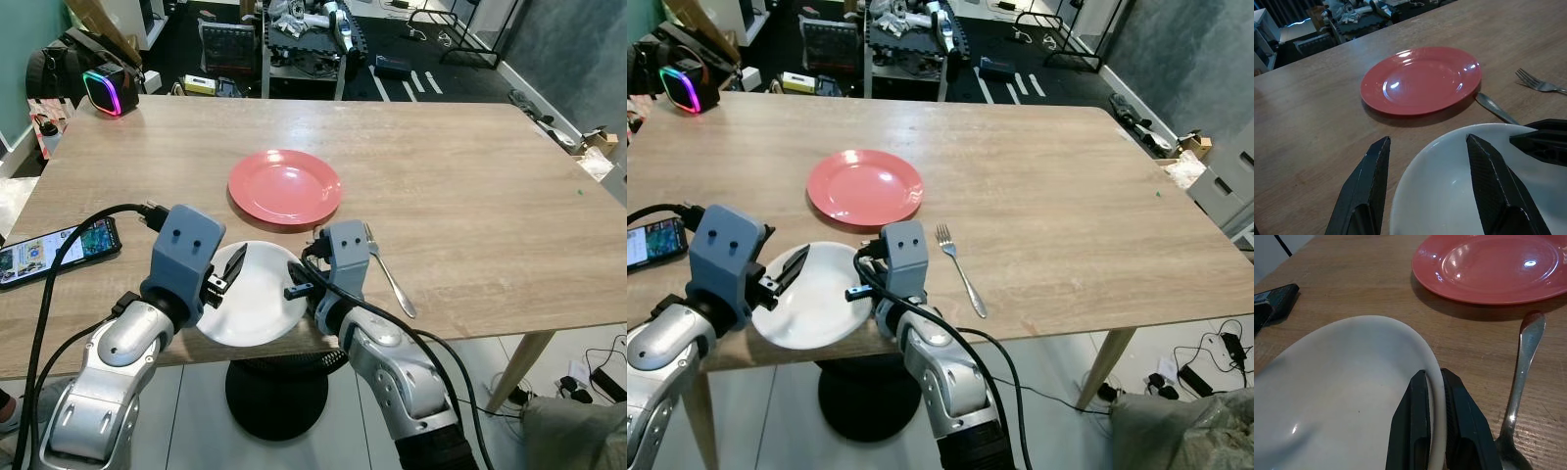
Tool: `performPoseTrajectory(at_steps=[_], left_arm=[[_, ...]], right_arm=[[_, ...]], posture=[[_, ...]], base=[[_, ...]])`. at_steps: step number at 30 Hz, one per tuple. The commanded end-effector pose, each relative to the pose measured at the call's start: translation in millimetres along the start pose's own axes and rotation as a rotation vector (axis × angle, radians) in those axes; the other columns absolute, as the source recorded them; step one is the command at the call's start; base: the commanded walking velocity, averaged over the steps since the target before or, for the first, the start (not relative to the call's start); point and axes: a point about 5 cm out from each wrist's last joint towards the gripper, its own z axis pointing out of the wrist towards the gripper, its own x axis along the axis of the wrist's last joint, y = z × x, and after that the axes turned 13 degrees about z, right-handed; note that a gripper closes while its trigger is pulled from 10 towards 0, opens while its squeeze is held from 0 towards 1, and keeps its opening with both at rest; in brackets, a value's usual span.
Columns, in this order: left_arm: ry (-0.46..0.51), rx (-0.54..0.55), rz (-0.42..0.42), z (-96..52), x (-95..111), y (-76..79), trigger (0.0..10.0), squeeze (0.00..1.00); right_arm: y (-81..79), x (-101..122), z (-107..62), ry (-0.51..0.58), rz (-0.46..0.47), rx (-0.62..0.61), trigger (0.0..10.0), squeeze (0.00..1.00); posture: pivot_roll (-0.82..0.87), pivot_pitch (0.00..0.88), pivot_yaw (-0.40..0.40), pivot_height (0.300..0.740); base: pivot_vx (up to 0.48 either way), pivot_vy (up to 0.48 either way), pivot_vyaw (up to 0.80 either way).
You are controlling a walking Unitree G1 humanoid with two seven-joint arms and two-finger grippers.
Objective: Setting the table
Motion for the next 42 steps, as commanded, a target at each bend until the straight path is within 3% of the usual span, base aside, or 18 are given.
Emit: performPoseTrajectory(at_steps=[1, 2, 3, 5, 6, 7, 8, 9, 10, 14, 17, 22, 23, 26, 31, 42], left_arm=[[-0.021, 0.0, -0.007, 1.2, -5, 3.8, 10.0, 0.0], [-0.021, 0.0, -0.007, 1.2, -5, 3.8, 10.0, 0.0], [-0.04, 0.039, -0.069, 3.1, -7, 1.9, 10.0, 0.0], [-0.046, 0.063, -0.113, 4.2, -8, 0.5, 10.0, 0.0], [-0.042, 0.091, -0.177, 5.3, -6, -1.3, 10.0, 0.0], [-0.031, 0.111, -0.227, 6.0, -4, -3.1, 10.0, 0.0], [-0.031, 0.111, -0.227, 6.0, -4, -3.1, 10.0, 0.0], [0.003, 0.133, -0.293, 7.6, 3, -6.5, 10.0, 0.0], [0.015, 0.135, -0.306, 8.1, 5, -7.5, 10.0, 0.0], [0.041, 0.146, -0.288, 10.0, 10, -12.5, 10.0, 0.0], [0.031, 0.152, -0.259, 12.0, 9, -14.0, 10.0, 0.0], [0.022, 0.157, -0.27, 10.8, 9, -14.7, 10.0, 0.0], [0.019, 0.16, -0.276, 9.9, 9, -14.9, 10.0, 0.0], [0.015, 0.161, -0.278, 9.7, 8, -14.0, 10.0, 0.0], [0.011, 0.157, -0.275, 8.8, 8, -12.0, 10.0, 0.0], [0.006, 0.154, -0.279, 9.5, 8, -10.1, 10.0, 0.0]], right_arm=[[2.1, 1, -2.2, 0.022, 0.042, -0.01, 0.0, 0.0], [2.1, 1, -2.2, 0.022, 0.042, -0.01, 0.0, 0.0], [2.4, 17, -3.3, 0.099, 0.08, -0.003, 0.0, 0.0], [2.8, 27, -4.8, 0.156, 0.101, 0.0, 0.0, 0.0], [5.6, 40, -7.9, 0.227, 0.13, -0.01, 4.4, 0.0], [9.4, 49, -10.9, 0.277, 0.148, -0.031, 10.0, 0.0], [9.4, 49, -10.9, 0.277, 0.148, -0.031, 10.0, 0.0], [17.8, 62, -16.0, 0.357, 0.158, -0.081, 10.0, 0.0], [20.0, 65, -17.3, 0.377, 0.158, -0.094, 10.0, 0.0], [26.4, 66, -17.6, 0.391, 0.134, -0.146, 10.0, 0.0], [27.5, 46, -11.3, 0.29, 0.037, -0.18, 10.0, 0.0], [19.2, 25, -8.4, 0.211, 0.023, -0.155, 10.0, 0.0], [22.4, 15, -7.8, 0.206, 0.018, -0.228, 10.0, 0.0], [26.5, 11, -5.1, 0.214, 0.04, -0.268, 10.0, 0.0], [33.6, 34, -0.2, 0.301, 0.15, -0.285, 10.0, 0.0], [83.9, 53, -8.3, 0.356, 0.066, -0.434, 10.0, 0.0]], posture=[[0.06, 0.085, -0.025, 0.74], [0.06, 0.085, -0.025, 0.74], [0.05, 0.084, -0.022, 0.74], [0.05, 0.084, -0.021, 0.74], [0.05, 0.083, -0.017, 0.74], [0.05, 0.082, -0.014, 0.74], [0.05, 0.082, -0.014, 0.74], [0.04, 0.082, -0.012, 0.74], [0.04, 0.082, -0.012, 0.74], [0.04, 0.08, -0.004, 0.74], [0.05, 0.079, -0.002, 0.74], [0.05, 0.083, -0.005, 0.74], [0.06, 0.084, -0.007, 0.74], [0.07, 0.085, -0.011, 0.74], [0.07, 0.086, -0.011, 0.74], [0.07, 0.09, -0.014, 0.74]], base=[[0.0, 0.0, 0.0], [0.0, 0.0, 0.0], [0.0, 0.0, 0.0], [0.0, 0.0, 0.0], [0.0, 0.0, 0.0], [0.0, 0.0, 0.0], [0.0, 0.0, 0.0], [0.0, 0.0, 0.0], [0.0, 0.0, 0.0], [0.0, 0.0, 0.0], [0.0, 0.0, 0.0], [0.0, 0.0, 0.0], [0.0, 0.0, 0.0], [0.0, 0.0, 0.0], [0.0, 0.0, 0.0], [0.0, 0.0, 0.0]])
